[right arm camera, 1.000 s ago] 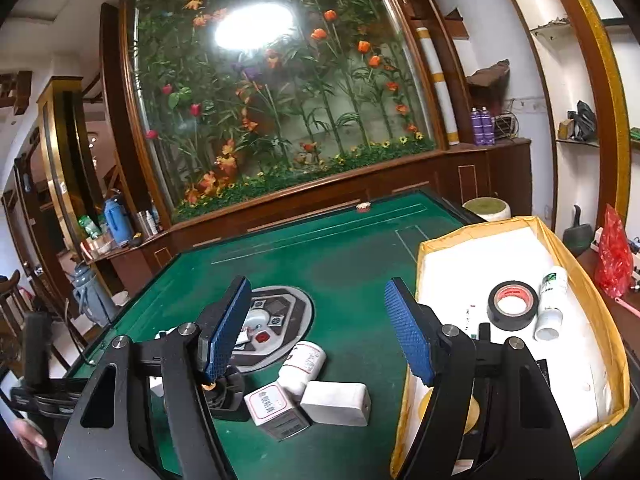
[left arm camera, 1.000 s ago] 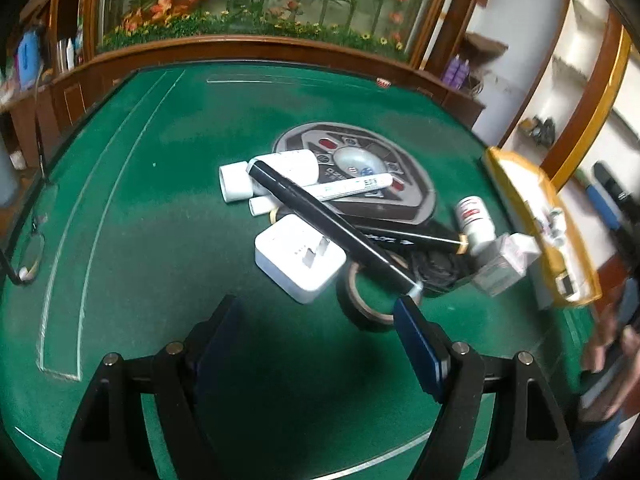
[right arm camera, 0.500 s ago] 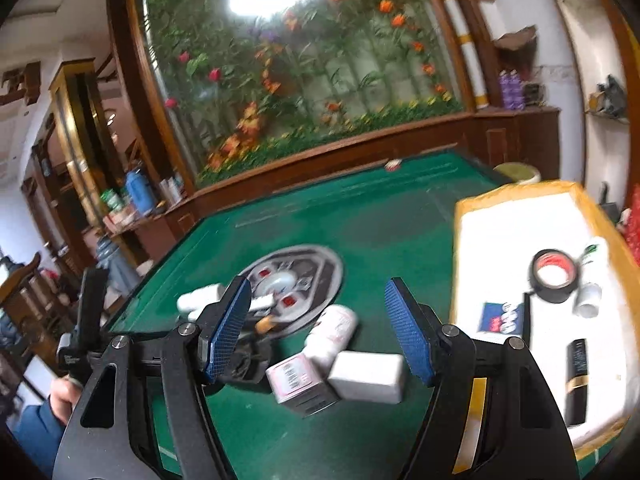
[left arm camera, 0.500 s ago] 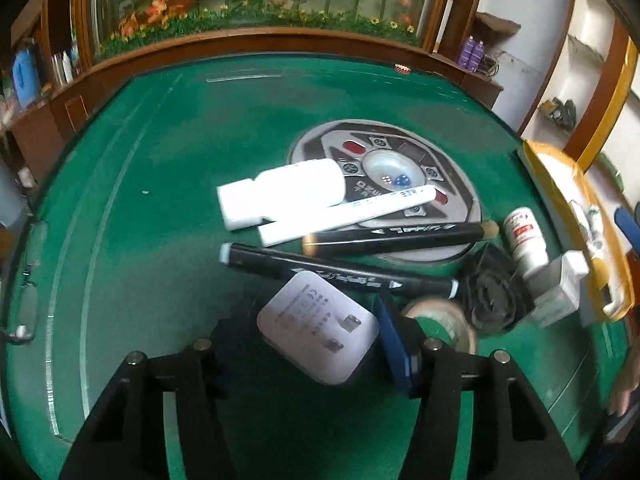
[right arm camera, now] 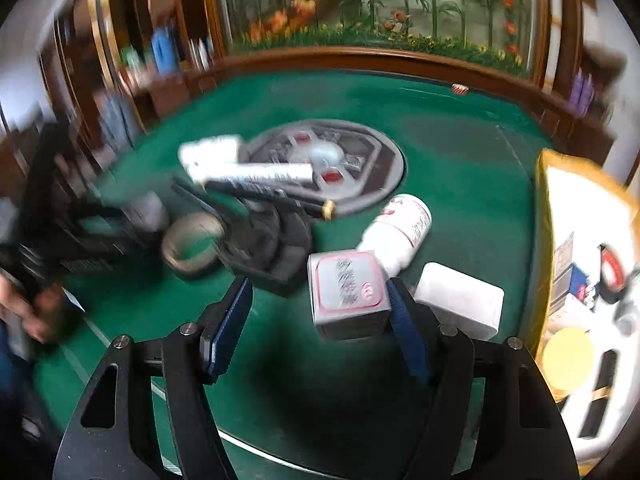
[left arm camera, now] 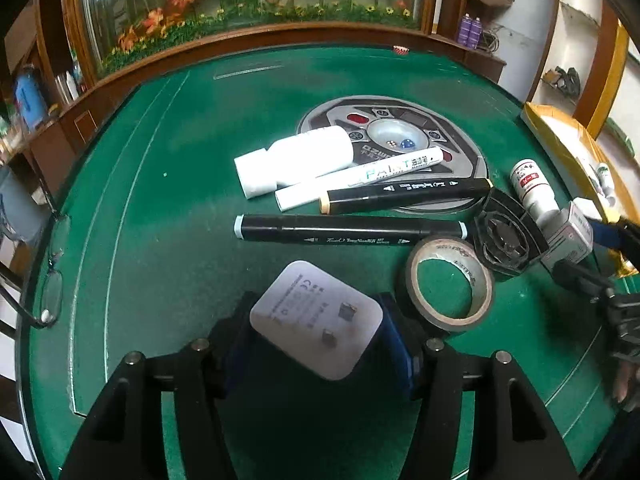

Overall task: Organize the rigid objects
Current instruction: 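Grasp the white charger with the left gripper while the right gripper grasps the small white-pink box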

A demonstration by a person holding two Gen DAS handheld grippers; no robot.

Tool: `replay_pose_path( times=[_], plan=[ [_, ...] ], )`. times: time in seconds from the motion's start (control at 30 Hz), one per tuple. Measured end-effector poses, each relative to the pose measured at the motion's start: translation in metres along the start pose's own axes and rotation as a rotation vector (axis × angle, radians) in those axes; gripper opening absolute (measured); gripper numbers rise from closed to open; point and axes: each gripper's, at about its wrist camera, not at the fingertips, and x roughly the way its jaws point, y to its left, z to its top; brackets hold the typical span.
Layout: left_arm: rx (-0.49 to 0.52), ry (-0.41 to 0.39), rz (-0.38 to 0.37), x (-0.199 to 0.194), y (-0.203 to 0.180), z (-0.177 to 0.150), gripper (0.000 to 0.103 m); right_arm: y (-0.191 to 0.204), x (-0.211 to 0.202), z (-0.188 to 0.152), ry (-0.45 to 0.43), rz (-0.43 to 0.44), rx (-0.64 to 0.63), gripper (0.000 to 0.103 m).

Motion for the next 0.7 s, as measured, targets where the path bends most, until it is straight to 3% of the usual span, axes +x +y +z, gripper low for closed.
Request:
replay_pose_path(
  times=[0.03,0.13,0.43,0.63,0.7],
  plan=[
    [0.001,-0.005,0.004,-0.002,-0.001,-0.001,0.057,0.005,0.000,-0.001,-0.008,-0.037,-0.039,0.067],
    [0.011,-0.012,0.015,-0.004,-0.001,-0.001,0.057,-0.001,-0.002,-0.001,-0.012,-0.015,-0.022,0.034],
    [-0.012,-0.130,-0.036,-0.026,0.000,0.005,0.057,-0.020,-0.023,0.002,-0.116,0.066,0.094,0.035],
    [-0.001,-0.228,0.049,-0.038,-0.022,0.007,0.057,-0.016,-0.035,0.005,-0.183,0.079,0.080,0.035],
    [-0.002,-0.251,0.048,-0.043,-0.032,0.008,0.057,-0.018,-0.035,0.006,-0.190,0.075,0.089,0.035]
  ],
)
